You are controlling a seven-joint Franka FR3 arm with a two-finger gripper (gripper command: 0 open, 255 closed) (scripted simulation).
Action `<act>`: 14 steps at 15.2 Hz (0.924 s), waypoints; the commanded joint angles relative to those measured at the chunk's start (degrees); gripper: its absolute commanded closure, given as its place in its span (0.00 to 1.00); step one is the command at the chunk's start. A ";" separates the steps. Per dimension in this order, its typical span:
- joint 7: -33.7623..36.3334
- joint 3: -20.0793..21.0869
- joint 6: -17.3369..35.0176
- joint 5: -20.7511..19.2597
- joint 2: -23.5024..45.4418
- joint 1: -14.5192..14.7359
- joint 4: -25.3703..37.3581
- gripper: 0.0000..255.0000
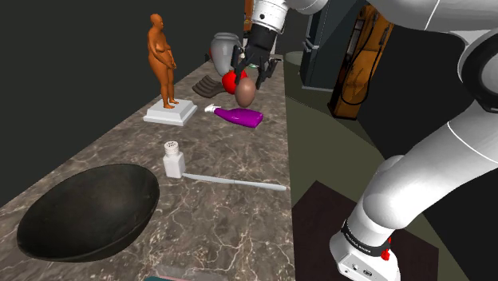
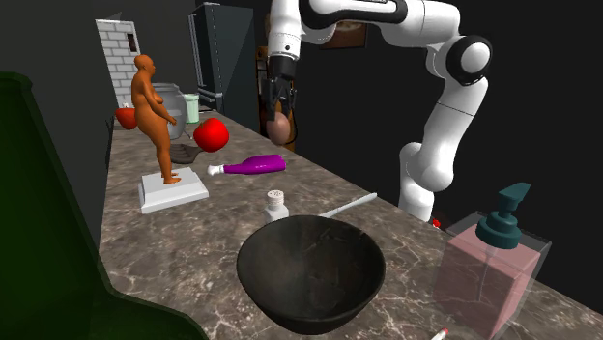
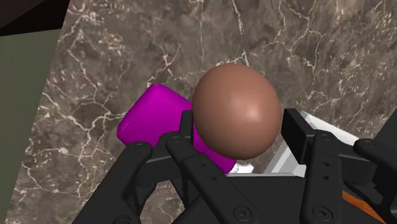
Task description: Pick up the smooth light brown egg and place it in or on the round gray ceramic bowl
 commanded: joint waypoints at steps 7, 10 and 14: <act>3.76 1.76 -3.20 0.19 0.77 0.98 4.89 1.00; 7.86 4.71 -1.97 0.64 0.40 2.41 4.48 1.00; 13.41 8.73 -0.36 1.03 0.78 4.26 4.86 1.00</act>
